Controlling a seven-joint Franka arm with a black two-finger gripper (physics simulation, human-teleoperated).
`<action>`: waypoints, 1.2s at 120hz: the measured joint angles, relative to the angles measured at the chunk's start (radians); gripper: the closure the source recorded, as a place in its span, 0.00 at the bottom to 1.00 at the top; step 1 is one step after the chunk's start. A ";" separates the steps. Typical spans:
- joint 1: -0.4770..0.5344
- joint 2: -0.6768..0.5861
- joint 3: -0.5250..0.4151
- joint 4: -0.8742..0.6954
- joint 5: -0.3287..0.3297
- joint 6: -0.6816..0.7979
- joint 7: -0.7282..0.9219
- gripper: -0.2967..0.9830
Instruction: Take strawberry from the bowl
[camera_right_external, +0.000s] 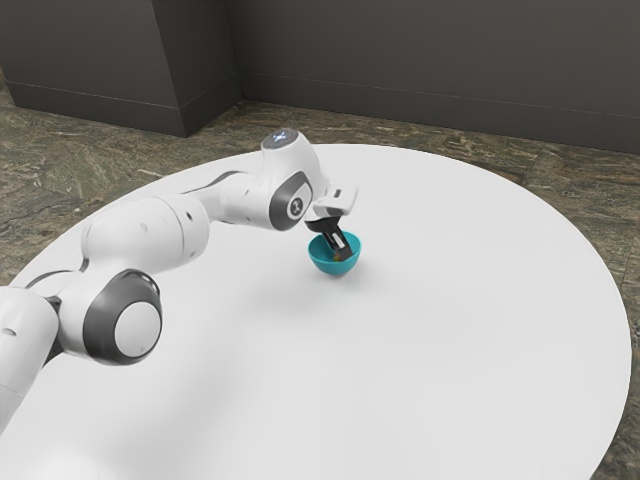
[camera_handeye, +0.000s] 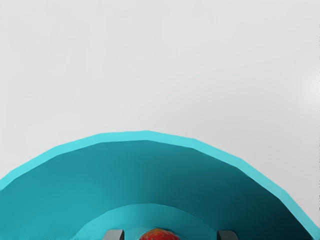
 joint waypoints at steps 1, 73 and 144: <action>0.000 -0.001 0.000 -0.001 -0.001 0.000 -0.001 0.67; -0.123 -0.140 -0.001 -0.008 -0.018 -0.085 -0.012 0.68; -0.275 -0.032 -0.015 -0.025 -0.072 -0.032 -0.059 0.43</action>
